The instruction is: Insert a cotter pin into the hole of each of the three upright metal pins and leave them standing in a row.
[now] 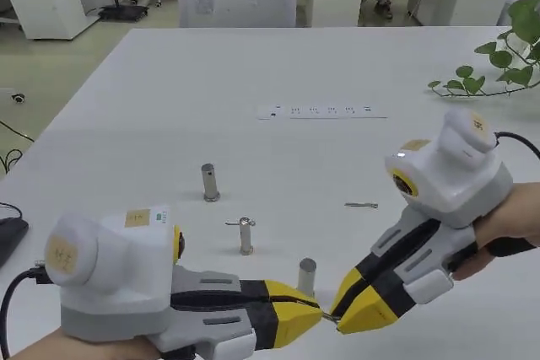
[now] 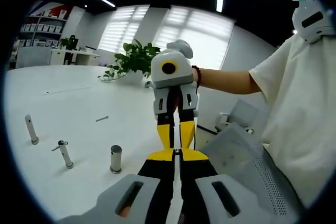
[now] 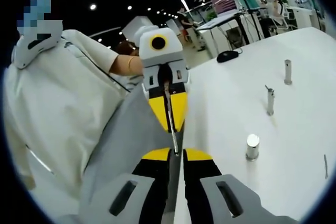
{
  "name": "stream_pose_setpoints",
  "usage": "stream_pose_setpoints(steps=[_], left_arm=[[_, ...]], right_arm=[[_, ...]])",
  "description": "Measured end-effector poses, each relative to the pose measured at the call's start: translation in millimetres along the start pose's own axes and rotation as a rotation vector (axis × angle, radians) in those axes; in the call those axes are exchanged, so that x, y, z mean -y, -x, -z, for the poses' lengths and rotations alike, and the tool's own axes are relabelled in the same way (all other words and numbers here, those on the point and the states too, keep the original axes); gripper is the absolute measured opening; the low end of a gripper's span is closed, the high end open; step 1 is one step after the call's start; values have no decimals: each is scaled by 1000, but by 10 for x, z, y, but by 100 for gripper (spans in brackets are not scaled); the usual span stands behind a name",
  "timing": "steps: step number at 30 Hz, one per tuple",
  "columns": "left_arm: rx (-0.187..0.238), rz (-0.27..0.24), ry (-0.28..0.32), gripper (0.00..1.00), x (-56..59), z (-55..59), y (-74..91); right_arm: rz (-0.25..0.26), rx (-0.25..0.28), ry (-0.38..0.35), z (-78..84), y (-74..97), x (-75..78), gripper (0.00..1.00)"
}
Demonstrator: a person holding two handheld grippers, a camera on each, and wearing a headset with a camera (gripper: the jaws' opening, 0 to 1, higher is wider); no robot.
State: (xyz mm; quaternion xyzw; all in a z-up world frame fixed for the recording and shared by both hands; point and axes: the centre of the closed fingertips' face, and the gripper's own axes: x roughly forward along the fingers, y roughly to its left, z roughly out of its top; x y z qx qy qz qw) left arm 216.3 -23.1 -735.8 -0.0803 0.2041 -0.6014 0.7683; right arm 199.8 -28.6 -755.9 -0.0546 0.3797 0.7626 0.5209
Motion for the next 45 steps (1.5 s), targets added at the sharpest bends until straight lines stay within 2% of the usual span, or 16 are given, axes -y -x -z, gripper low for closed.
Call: stream_pose_setpoints(steps=[3, 15, 19, 24, 30, 35, 39, 41, 42, 45], left_arm=[[3, 8, 1, 0, 22, -3, 1], [15, 23, -1, 0, 74, -16, 16], [8, 28, -7, 0, 95, -4, 12], [-6, 27, -12, 1, 95, 29, -5], [-22, -9, -38, 2, 40, 64, -21], [-12, -41, -62, 4, 2, 51, -22], [-5, -76, -88, 15, -57, 37, -5], [5, -99, -97, 19, -98, 18, 3], [13, -120, -104, 21, -134, 4, 12], [39, -158, -130, 27, -199, -43, 32]], right_arm=[[-18, 4, -7, 0, -11, -33, 9], [-37, 10, -13, -3, -24, -76, 6], [-42, -2, 32, 7, -16, -100, 5], [-34, -28, 49, 39, -25, -91, 4], [-6, -62, 78, 60, -21, -53, 3], [18, -86, 86, 65, 17, 10, 3], [63, -108, 98, 75, 62, 93, 3], [84, -124, 99, 89, 87, 125, 3], [115, -142, 107, 105, 114, 177, 3], [138, -154, 115, 113, 140, 212, 3]])
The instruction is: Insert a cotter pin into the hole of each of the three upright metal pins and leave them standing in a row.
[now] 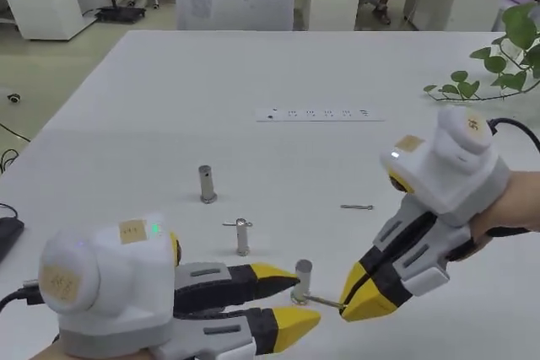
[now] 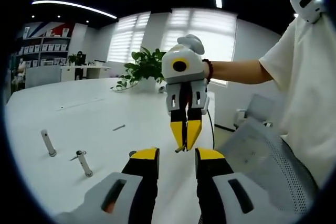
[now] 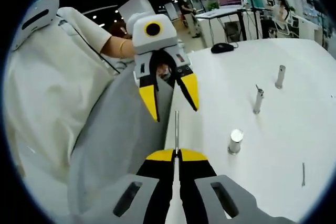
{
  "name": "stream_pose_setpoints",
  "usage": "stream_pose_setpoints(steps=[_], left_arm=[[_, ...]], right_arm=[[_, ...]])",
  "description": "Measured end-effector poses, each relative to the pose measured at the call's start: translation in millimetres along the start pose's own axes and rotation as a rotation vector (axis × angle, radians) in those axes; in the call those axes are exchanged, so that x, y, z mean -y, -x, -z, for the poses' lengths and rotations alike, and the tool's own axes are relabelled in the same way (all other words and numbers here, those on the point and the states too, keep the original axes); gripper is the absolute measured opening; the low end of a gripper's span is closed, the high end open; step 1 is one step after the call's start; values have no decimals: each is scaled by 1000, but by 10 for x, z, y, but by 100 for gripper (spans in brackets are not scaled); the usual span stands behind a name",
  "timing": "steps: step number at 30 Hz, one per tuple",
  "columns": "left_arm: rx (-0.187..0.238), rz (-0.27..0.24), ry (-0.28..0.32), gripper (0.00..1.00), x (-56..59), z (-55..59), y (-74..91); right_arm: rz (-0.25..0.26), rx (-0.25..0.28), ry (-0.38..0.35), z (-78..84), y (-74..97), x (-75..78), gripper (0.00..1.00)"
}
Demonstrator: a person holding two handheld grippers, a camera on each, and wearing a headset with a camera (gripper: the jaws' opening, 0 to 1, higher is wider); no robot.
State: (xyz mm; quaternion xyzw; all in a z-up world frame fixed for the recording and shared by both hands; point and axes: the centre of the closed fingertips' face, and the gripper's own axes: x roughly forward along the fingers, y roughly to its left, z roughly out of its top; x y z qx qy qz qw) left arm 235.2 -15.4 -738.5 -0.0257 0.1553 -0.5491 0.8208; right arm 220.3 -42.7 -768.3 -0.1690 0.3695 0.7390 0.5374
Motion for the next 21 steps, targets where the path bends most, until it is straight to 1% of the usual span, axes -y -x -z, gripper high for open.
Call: stream_pose_setpoints(steps=[2, 3, 7, 8, 10, 16, 19, 21], left_arm=[[8, -20, -3, 31, -35, -9, 6], [10, -38, -15, 32, -66, -9, 10], [9, -77, -26, 36, -138, 8, 14], [11, -92, -31, 36, -169, 13, 16], [12, -103, -32, 38, -196, 27, 14], [9, -140, -44, 37, -293, 58, 3], [1, -167, -61, 37, -361, 80, -8], [-6, -186, -61, 37, -408, 103, -18]], right_arm=[[22, -3, 3, 3, 18, 37, 3], [46, -18, 5, 30, 38, 86, 3], [94, -57, 0, 95, 64, 181, 3], [97, -63, 8, 103, 66, 191, 3], [111, -69, 9, 113, 71, 211, 3], [143, -99, 5, 157, 103, 302, 3], [157, -129, 5, 206, 116, 356, 3], [164, -144, 1, 233, 115, 380, 3]])
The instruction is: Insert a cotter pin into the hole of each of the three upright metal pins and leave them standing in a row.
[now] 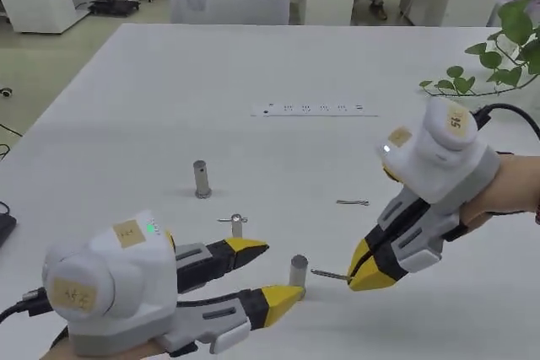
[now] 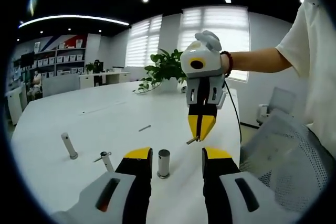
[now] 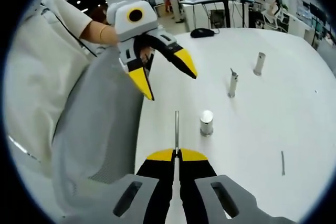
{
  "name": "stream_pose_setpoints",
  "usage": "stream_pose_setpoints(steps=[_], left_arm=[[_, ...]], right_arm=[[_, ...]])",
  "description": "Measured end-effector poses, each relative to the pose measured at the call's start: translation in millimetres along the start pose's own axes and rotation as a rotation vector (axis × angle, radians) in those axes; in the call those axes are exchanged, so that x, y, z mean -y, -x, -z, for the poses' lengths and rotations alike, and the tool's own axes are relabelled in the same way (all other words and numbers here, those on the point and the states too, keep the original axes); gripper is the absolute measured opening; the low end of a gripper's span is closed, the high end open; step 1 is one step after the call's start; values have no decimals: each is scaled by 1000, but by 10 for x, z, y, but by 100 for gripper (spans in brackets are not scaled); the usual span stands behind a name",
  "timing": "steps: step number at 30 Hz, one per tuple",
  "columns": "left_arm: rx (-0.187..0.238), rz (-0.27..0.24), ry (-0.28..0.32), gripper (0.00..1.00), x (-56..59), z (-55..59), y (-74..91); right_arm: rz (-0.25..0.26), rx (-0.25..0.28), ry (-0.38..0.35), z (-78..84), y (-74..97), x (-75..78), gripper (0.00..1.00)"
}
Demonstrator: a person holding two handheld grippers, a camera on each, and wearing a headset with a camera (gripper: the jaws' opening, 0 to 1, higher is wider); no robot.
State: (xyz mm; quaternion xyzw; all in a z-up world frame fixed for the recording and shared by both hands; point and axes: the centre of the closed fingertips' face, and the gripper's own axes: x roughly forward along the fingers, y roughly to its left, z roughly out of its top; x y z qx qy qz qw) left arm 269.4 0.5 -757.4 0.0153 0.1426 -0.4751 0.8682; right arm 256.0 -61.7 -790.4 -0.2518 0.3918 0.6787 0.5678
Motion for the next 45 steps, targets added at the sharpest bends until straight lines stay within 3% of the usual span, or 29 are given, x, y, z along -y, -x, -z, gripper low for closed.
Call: stream_pose_setpoints(steps=[6, 22, 30, 45], left_arm=[[-10, -39, -3, 37, -103, 65, -58], [-80, -61, -13, 35, -254, 310, -290], [-111, -54, -18, 33, -274, 407, -369], [-135, -29, -20, 28, -262, 486, -540]], right_arm=[[31, -50, -13, 91, -14, 114, 3], [62, -103, -24, 221, -22, 328, 3], [65, -120, -28, 271, -39, 396, 3], [49, -137, -20, 257, -99, 421, 3]])
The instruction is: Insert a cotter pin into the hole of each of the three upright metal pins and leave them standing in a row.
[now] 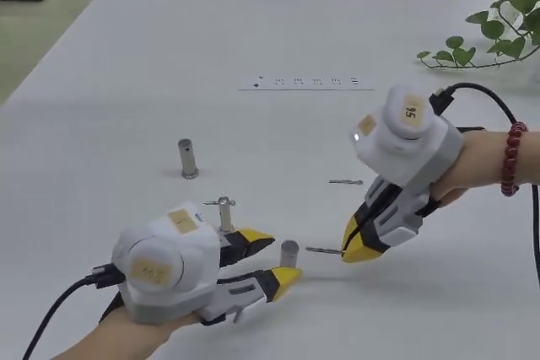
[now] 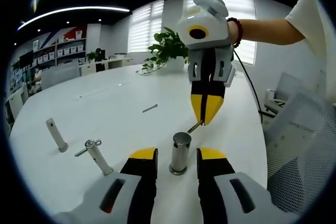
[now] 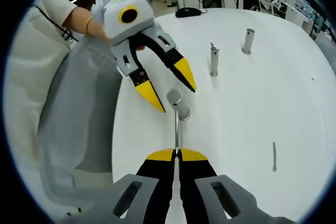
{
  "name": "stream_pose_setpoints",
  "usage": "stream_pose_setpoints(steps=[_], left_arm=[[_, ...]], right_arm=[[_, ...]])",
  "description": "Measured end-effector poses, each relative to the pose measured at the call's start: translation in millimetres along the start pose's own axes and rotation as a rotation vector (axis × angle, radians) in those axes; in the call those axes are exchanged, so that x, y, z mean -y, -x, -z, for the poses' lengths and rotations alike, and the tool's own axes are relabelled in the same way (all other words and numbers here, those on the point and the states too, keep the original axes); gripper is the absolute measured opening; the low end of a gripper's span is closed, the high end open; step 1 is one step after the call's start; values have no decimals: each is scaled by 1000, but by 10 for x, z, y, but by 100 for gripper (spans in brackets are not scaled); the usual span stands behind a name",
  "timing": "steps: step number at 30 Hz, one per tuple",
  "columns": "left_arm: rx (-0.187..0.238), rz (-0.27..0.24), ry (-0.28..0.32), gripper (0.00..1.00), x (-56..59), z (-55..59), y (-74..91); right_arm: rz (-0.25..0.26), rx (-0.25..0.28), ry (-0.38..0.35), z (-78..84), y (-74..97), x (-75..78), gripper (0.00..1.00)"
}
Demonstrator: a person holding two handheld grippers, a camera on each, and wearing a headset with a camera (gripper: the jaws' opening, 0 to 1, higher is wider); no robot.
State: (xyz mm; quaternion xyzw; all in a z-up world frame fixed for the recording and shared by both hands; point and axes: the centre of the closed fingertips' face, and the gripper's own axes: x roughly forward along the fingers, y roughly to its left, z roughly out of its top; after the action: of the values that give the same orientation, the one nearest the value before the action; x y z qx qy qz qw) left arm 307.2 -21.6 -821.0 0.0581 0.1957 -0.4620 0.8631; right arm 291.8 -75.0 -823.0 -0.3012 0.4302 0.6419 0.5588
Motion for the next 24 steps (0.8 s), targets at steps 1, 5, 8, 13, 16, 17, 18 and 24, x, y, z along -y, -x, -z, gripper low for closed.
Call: stream_pose_setpoints(steps=[1, 5, 8, 13, 16, 17, 18, 24], left_arm=[[0, 1, -1, 26, 0, 2, -6], [-7, 8, -4, 22, 3, 17, -26], [-9, 12, -6, 20, 6, 22, -41], [-13, 16, -11, 16, 19, 40, -61], [-15, 19, -10, 14, 22, 47, -69], [-16, 21, -9, 14, 25, 49, -70], [-17, 24, -12, 13, 31, 53, -71], [-19, 25, -15, 12, 37, 60, -72]], right_arm=[[-2, -1, 1, -2, -1, 0, 3], [-4, -9, 10, -5, -3, 7, 3], [-7, -10, 11, -11, -2, 8, 3], [-11, -22, 23, -12, -12, 6, 3], [-13, -26, 30, -20, -20, 0, 3], [-13, -26, 31, -27, -21, 1, 3], [-14, -25, 31, -31, -20, 0, 3], [-15, -27, 41, -61, -16, 6, 3]])
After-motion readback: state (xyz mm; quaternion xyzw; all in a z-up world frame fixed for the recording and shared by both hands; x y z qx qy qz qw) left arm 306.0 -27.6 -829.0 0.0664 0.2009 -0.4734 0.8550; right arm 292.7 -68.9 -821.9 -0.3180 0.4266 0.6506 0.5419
